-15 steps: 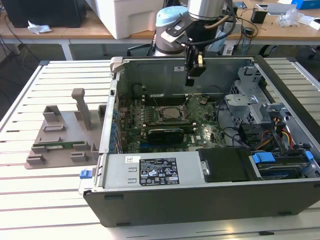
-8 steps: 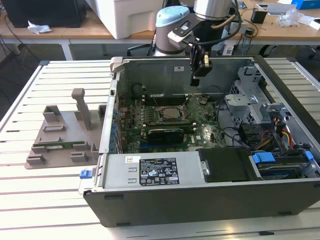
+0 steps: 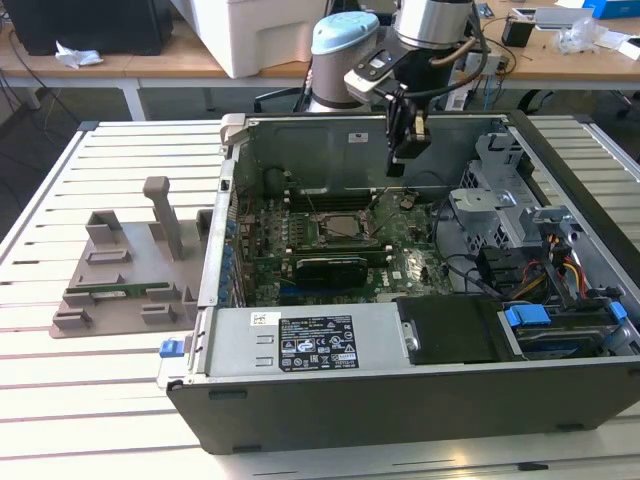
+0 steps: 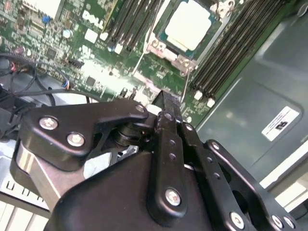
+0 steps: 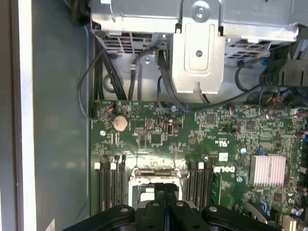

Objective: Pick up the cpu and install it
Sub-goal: 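Close the cpu cover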

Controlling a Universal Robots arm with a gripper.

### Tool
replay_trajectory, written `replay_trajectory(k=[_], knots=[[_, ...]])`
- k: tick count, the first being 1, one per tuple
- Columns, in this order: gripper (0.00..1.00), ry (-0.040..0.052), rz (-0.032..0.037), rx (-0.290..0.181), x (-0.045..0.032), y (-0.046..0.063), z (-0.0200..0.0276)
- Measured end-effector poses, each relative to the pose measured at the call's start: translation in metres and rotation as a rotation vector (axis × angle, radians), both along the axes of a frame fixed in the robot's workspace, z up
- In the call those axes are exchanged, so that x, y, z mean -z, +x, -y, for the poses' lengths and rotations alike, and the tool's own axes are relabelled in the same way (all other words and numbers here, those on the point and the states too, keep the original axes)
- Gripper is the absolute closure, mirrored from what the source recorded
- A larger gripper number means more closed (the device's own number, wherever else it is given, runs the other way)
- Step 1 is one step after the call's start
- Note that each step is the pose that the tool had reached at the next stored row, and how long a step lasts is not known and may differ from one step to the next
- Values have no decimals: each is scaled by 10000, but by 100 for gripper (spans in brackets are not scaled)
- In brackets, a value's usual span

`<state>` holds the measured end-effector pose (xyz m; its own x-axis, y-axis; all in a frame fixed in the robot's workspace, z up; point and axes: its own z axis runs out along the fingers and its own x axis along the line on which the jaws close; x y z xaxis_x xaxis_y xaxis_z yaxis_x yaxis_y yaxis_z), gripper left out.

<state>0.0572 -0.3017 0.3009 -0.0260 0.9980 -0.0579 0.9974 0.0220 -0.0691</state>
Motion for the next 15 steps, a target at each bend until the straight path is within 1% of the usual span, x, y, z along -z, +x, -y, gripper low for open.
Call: replay_trajectory(k=[1,2,7,15], knots=[[89,-8,-4,-4,10,50,-5],[89,-10,-6,-5,15,77,-8],[89,-50,-9,-12,54,189,-25],[89,-60,-10,-14,128,243,-31]])
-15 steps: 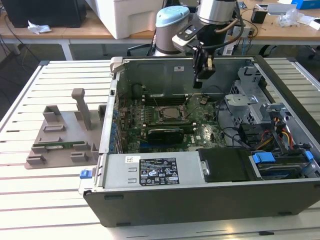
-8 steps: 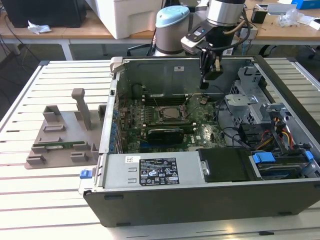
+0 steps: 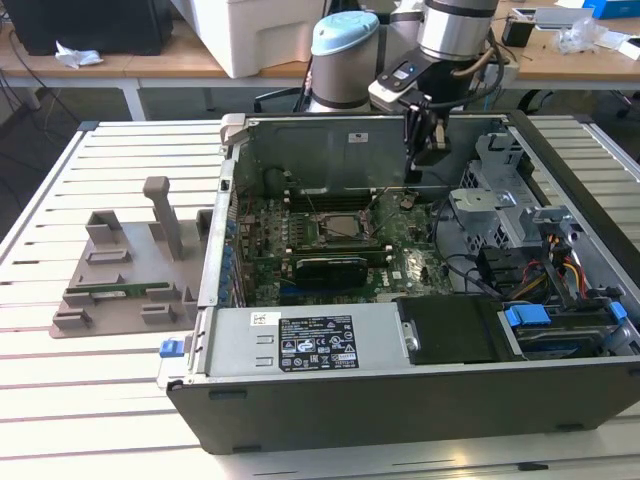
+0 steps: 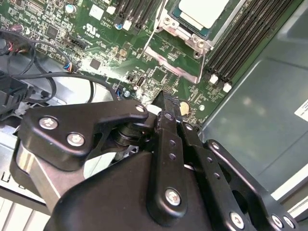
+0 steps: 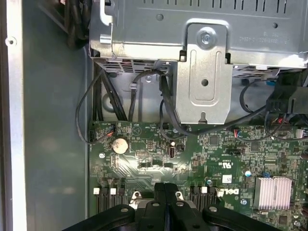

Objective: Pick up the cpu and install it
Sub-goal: 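Close the cpu cover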

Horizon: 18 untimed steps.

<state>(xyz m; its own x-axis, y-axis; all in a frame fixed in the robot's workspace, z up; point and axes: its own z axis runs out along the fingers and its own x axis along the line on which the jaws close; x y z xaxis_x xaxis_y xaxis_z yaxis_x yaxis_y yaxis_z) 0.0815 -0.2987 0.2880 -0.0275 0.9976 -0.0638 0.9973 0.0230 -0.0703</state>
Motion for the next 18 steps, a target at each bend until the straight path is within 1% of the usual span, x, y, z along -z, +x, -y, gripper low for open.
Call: replay_trajectory(k=[9,15,16,17,18], knots=[[89,2,-1,0,87,25,-1],[89,0,-1,-8,213,27,-1],[89,2,-1,-11,245,26,-1],[89,2,-1,-17,300,16,-1],[89,-1,-2,-17,306,2,-1]])
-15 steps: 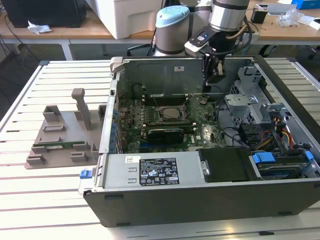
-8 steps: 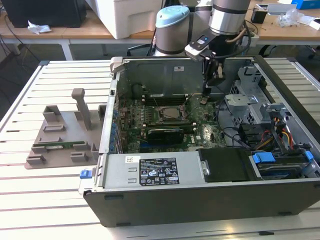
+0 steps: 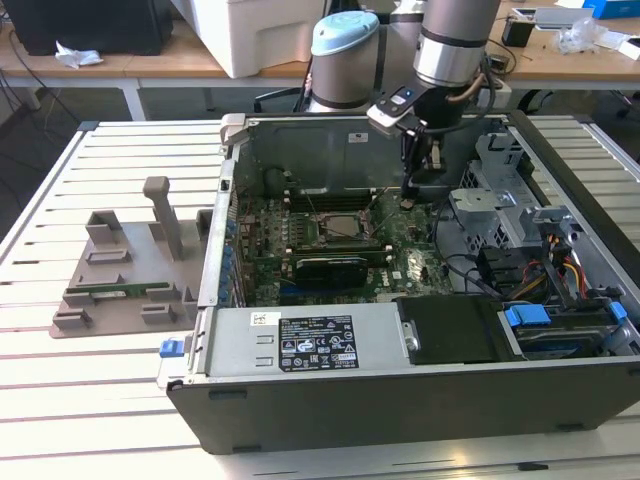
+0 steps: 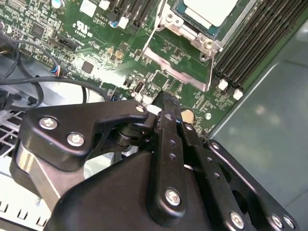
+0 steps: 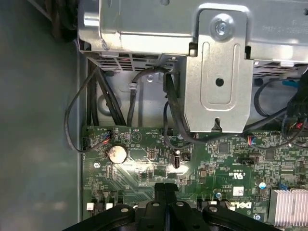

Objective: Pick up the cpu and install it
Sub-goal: 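Close the cpu cover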

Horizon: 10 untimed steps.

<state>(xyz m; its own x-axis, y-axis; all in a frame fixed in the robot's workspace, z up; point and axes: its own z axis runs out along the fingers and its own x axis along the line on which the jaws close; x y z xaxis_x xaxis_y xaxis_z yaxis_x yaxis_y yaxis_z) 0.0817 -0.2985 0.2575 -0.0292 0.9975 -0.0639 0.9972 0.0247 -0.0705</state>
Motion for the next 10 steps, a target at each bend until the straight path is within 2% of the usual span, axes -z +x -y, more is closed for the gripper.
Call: replay_trajectory(k=[10], knots=[[89,1,1,0,21,-175,0]])
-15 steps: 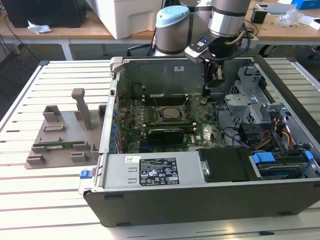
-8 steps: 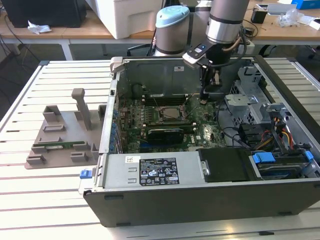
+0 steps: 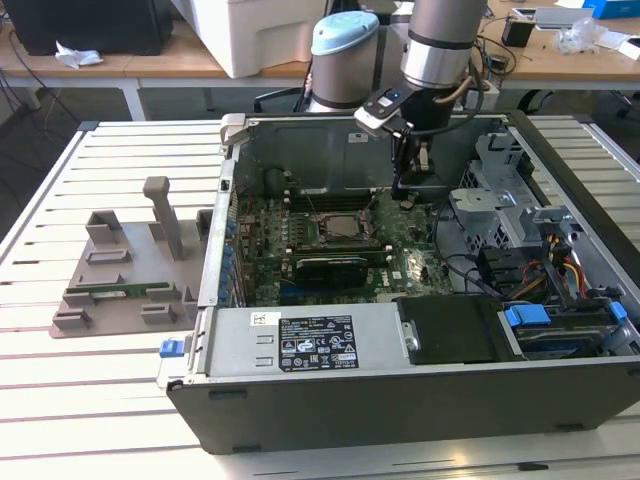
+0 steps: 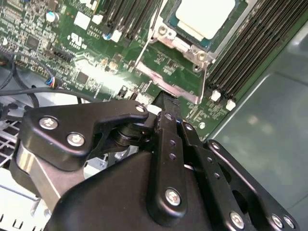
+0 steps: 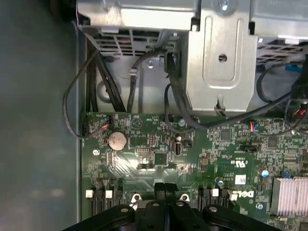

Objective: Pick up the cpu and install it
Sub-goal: 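Close the cpu cover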

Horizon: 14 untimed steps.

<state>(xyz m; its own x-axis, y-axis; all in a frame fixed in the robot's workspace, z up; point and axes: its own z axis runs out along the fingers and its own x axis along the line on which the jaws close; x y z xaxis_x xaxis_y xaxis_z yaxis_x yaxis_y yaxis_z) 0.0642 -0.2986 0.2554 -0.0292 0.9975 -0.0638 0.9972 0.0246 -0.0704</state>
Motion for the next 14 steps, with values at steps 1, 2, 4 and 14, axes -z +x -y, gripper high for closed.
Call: replay_trajectory(k=[1,2,4,14], knots=[[89,1,0,1,12,-118,0],[89,1,1,1,14,-132,0],[89,1,0,0,23,-192,0],[89,0,0,-1,63,-314,0]])
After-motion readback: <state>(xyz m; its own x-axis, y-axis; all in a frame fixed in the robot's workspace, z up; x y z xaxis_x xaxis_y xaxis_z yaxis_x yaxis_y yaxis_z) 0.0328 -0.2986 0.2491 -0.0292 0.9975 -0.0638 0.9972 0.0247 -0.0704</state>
